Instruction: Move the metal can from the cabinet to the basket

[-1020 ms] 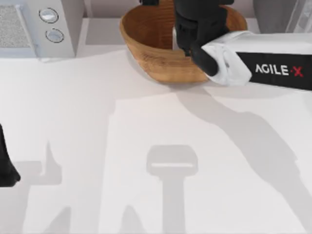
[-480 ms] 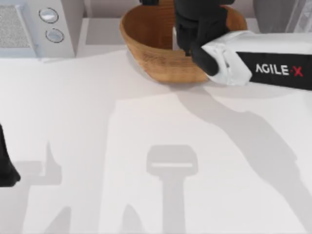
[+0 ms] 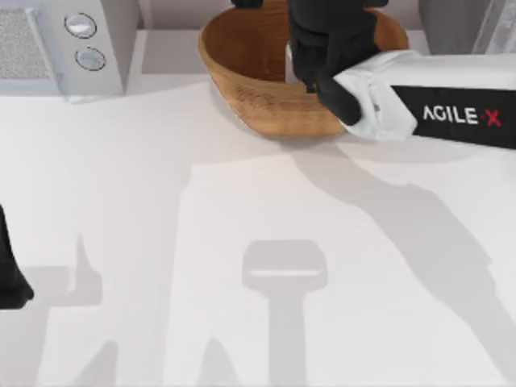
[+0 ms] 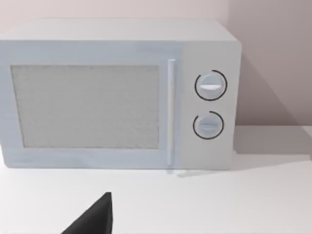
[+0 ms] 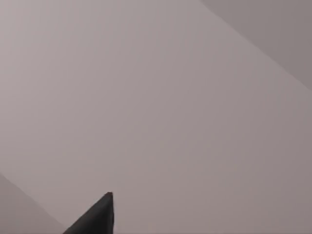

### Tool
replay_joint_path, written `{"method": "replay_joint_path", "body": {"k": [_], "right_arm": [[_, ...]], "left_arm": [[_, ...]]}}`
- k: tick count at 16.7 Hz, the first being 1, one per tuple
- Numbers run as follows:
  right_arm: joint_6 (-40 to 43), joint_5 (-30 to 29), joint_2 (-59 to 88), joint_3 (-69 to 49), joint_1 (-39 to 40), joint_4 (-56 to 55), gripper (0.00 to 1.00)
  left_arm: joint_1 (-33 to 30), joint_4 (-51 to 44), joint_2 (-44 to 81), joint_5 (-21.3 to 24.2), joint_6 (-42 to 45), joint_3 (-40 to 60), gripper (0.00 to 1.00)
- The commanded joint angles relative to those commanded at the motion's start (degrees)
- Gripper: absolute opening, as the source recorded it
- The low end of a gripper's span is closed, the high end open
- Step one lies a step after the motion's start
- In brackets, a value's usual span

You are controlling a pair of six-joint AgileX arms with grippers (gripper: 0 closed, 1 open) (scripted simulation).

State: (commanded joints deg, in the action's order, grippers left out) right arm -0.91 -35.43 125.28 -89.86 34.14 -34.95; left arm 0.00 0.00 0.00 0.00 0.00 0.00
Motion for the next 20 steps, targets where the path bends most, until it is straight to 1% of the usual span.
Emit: {"method": "replay_joint_path", "body": {"k": [5, 7, 10, 14, 20], "right_arm": [[0.0, 0.4, -1.7, 1.6, -0.6, 0.7, 1.00], [0.1, 1.4, -5.7, 5.0, -2.1, 2.1, 1.00], [0.1, 4.2, -16.1, 12.6, -5.4, 5.2, 1.00], [0.2, 9.9, -37.9, 27.4, -11.0, 10.8, 1.00], [0.5, 20.7, -81.4, 54.4, -21.0, 20.9, 1.00]], "left_arm": [[0.0, 0.0, 0.0, 0.0, 0.0, 0.0, 1.00], [0.0, 0.0, 0.0, 0.0, 0.0, 0.0, 1.00], [0.0, 0.0, 0.0, 0.0, 0.0, 0.0, 1.00], [0.0, 0.0, 0.0, 0.0, 0.0, 0.0, 1.00], [0.0, 0.0, 0.0, 0.0, 0.0, 0.0, 1.00]]}}
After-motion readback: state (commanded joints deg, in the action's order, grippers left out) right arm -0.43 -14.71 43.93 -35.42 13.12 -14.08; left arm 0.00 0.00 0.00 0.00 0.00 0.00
